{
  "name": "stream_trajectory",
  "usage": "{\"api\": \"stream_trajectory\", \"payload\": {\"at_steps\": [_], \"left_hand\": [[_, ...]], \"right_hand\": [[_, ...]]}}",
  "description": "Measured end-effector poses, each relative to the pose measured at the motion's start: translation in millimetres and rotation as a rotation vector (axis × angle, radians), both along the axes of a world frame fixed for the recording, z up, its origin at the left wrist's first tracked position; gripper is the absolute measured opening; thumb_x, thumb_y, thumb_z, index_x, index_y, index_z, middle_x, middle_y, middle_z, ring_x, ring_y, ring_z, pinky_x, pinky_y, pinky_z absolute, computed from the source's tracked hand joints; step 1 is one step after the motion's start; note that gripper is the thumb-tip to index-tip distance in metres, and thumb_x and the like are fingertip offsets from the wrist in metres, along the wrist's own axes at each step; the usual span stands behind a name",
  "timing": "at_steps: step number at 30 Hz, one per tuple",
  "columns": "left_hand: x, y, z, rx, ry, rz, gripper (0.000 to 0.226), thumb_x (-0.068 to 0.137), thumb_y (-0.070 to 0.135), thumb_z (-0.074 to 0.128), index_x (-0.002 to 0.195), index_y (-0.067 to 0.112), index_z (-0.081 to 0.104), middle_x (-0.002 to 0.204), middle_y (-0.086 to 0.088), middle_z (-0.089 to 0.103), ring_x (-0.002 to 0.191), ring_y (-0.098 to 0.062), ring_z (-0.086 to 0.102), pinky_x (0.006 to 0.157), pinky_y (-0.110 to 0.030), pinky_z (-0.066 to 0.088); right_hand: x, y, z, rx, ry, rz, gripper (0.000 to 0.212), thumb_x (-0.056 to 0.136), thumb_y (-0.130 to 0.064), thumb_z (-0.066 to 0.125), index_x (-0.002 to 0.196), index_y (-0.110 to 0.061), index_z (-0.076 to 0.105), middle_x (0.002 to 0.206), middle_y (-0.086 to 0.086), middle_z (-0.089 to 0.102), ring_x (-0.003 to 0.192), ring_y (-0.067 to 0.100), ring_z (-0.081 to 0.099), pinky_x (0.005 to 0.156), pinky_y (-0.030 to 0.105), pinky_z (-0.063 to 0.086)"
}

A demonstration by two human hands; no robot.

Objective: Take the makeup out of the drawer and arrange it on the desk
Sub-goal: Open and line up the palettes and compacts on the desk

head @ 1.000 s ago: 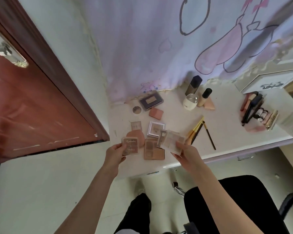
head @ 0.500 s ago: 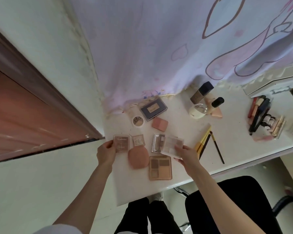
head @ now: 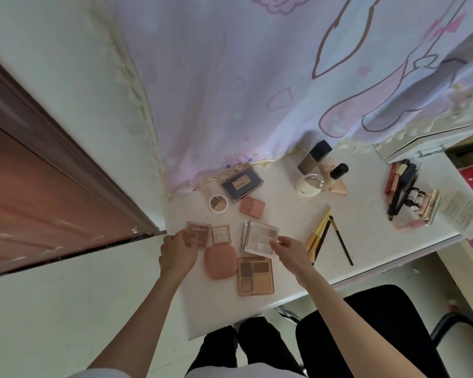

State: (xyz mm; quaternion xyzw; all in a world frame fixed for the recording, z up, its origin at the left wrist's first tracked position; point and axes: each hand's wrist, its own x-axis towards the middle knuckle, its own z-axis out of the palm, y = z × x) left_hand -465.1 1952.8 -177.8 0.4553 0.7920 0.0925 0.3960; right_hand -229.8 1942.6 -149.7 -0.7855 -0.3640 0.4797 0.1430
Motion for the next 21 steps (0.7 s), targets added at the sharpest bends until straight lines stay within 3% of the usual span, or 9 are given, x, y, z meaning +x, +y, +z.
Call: {"api": "stream_trajectory", "payload": {"at_steps": [5,9,15,19,21], "left_hand": [[4.0,5.1,26.3,0.223,0.058,-0.235,0.048,0.094,0.030,0.046,0.138,0.011,0.038,0.138,-0.014,0.040,0.127,-0.030,0.039,0.103,-0.043,0.035],[23.1,16.4,55.2,0.422,0.163,-0.435,0.050,0.096,0.033,0.042,0.141,0.012,0.035,0.146,-0.011,0.035,0.135,-0.025,0.030,0.109,-0.037,0.025],[63.2,28.5,92.8,0.602,0.211,-0.591,0.053,0.096,0.038,0.035,0.146,0.021,0.024,0.154,-0.001,0.022,0.143,-0.021,0.012,0.115,-0.044,0.011],[79.7,31.8,98.7,0.619,0.280,-0.633,0.055,0.097,0.040,0.032,0.147,0.024,0.016,0.156,0.001,0.011,0.144,-0.019,0.002,0.116,-0.043,0.004],[87.6,33.4,98.3,0.609,0.302,-0.630,0.055,0.097,0.042,0.029,0.147,0.024,0.015,0.156,0.002,0.010,0.144,-0.019,0.002,0.116,-0.043,0.003]], "right_hand": [[13.1,3.4,24.2,0.135,-0.157,0.213,0.055,0.095,-0.035,0.049,0.142,-0.010,0.035,0.141,0.009,0.046,0.127,0.022,0.046,0.104,0.035,0.036],[23.8,6.1,51.0,0.318,-0.306,0.398,0.059,0.095,-0.039,0.047,0.146,-0.017,0.027,0.153,0.002,0.028,0.141,0.018,0.024,0.113,0.034,0.021],[43.5,10.7,87.8,0.540,-0.504,0.522,0.063,0.093,-0.041,0.050,0.147,-0.019,0.025,0.157,0.003,0.013,0.143,0.020,0.015,0.115,0.036,0.018],[59.9,18.9,99.3,0.606,-0.523,0.589,0.061,0.094,-0.039,0.050,0.146,-0.019,0.026,0.157,0.001,0.012,0.144,0.020,0.015,0.116,0.042,0.018],[69.7,24.0,100.3,0.628,-0.529,0.612,0.060,0.094,-0.039,0.049,0.146,-0.020,0.027,0.157,-0.001,0.013,0.145,0.017,0.011,0.118,0.038,0.013]]}}
